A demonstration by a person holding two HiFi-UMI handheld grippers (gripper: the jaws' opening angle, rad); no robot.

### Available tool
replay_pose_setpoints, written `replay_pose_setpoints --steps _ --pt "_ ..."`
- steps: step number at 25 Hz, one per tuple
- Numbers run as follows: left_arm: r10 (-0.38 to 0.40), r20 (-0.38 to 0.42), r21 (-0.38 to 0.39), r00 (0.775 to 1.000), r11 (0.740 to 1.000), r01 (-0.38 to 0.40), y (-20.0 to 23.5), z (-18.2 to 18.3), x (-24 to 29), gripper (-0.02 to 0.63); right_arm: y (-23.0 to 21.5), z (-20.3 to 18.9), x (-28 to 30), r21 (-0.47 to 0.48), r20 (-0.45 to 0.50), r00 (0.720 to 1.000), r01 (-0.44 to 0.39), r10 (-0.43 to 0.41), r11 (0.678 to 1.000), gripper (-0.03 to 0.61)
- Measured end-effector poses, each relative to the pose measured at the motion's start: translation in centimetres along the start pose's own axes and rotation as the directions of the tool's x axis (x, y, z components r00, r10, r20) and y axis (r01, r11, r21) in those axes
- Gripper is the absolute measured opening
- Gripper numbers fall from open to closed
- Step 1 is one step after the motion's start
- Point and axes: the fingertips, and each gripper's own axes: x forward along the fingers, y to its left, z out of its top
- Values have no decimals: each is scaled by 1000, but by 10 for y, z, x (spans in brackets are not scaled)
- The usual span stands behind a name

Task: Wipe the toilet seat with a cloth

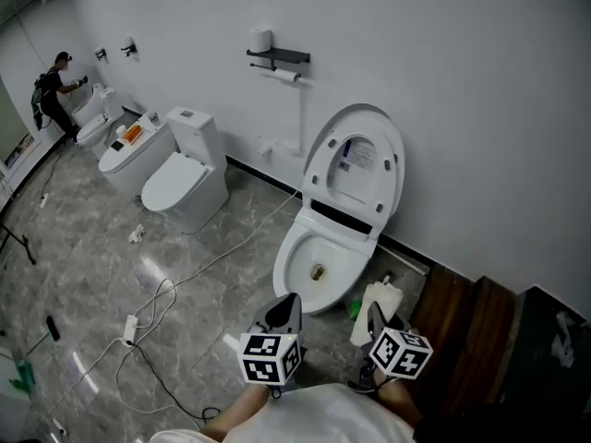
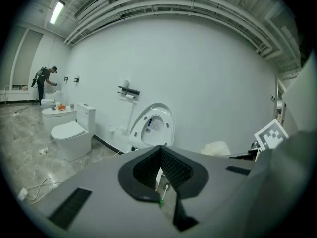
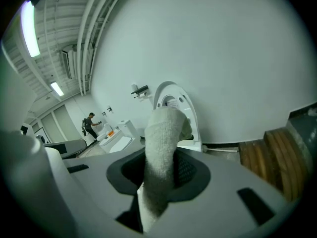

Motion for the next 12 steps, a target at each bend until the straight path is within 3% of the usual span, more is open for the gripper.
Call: replay_pose_setpoints --steps 8,12 --pt "-99 10 28 995 995 99 63 72 92 11 51 67 89 6 68 997 44 -45 999 89" --pt "-160 5 31 987 987 160 74 91 133 11 63 78 118 17 67 995 78 -79 997 89"
